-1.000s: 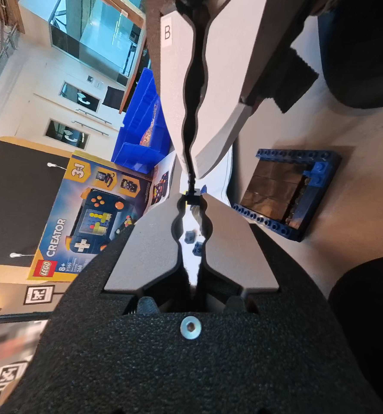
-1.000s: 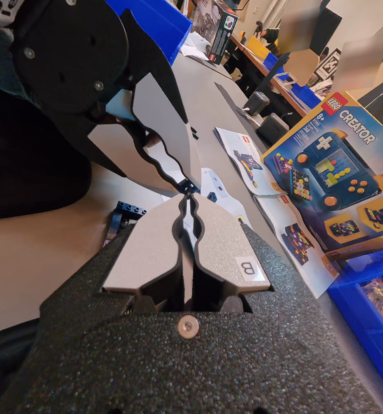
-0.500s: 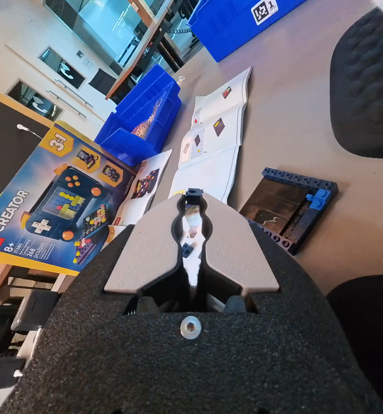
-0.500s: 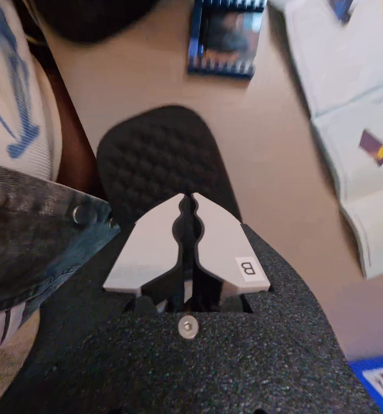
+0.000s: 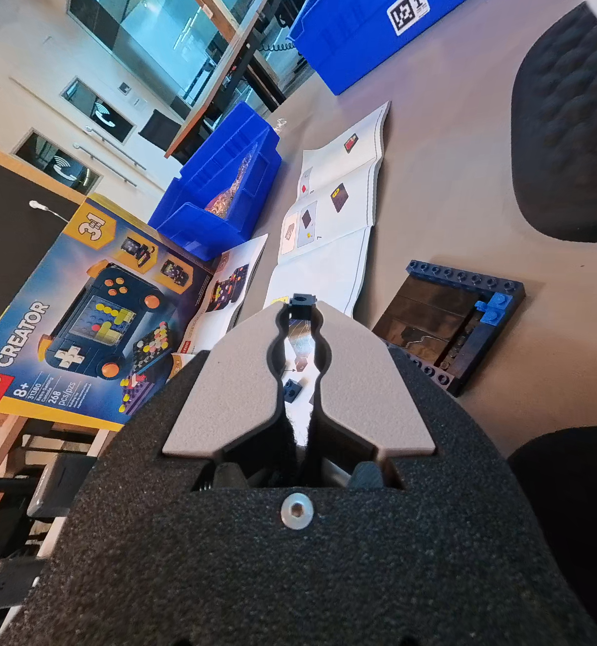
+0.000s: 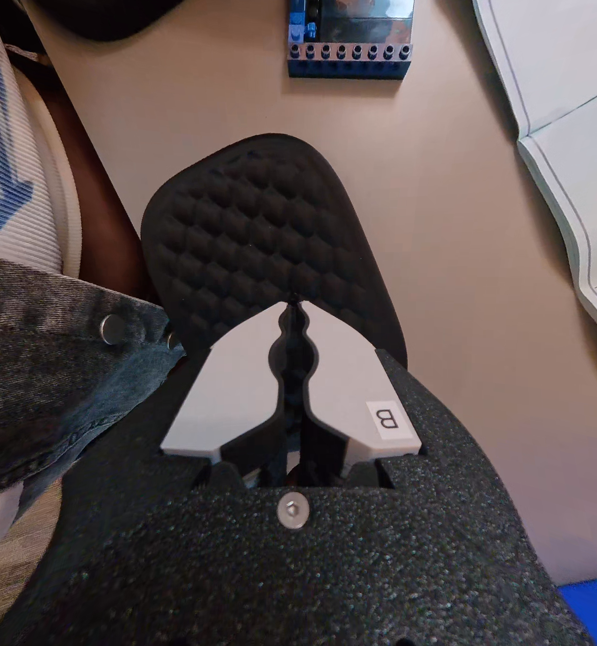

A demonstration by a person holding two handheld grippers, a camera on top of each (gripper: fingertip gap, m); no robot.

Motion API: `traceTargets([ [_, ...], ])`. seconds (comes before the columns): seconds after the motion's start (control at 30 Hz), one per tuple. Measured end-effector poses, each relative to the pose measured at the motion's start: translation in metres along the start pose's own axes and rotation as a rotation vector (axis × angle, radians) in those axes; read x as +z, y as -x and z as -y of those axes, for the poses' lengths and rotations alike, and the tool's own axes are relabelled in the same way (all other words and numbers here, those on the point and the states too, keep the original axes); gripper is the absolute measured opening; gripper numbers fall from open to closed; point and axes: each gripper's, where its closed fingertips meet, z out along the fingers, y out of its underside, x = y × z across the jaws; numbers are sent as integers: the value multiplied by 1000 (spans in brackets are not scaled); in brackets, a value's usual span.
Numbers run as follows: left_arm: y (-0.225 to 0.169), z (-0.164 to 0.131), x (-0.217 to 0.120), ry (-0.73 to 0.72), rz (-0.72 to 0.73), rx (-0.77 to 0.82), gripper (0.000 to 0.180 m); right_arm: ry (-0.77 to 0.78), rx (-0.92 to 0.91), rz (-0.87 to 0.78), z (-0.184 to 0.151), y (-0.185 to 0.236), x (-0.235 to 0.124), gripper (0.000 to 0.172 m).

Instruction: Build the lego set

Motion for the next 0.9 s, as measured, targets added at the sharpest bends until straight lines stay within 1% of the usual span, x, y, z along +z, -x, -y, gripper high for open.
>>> traceTargets([
  [0.33,1,-1,0,0,2,2,11,-30,18,4,-2,-1,2,3],
  [0.43,1,-1,0,1,2,3,11,-35,21,7,-3,0,3,8],
  [0.63,1,-1,-1,1,2,3,11,-66,16,6,-4,-1,3,10],
  [0.8,1,-2,-2,2,1,2,11,-136,-70,-70,-4,-5,2,11],
  [0.9,1,-2,-2,3,0,3,11,-176,-81,-89,-4,-5,1,14],
])
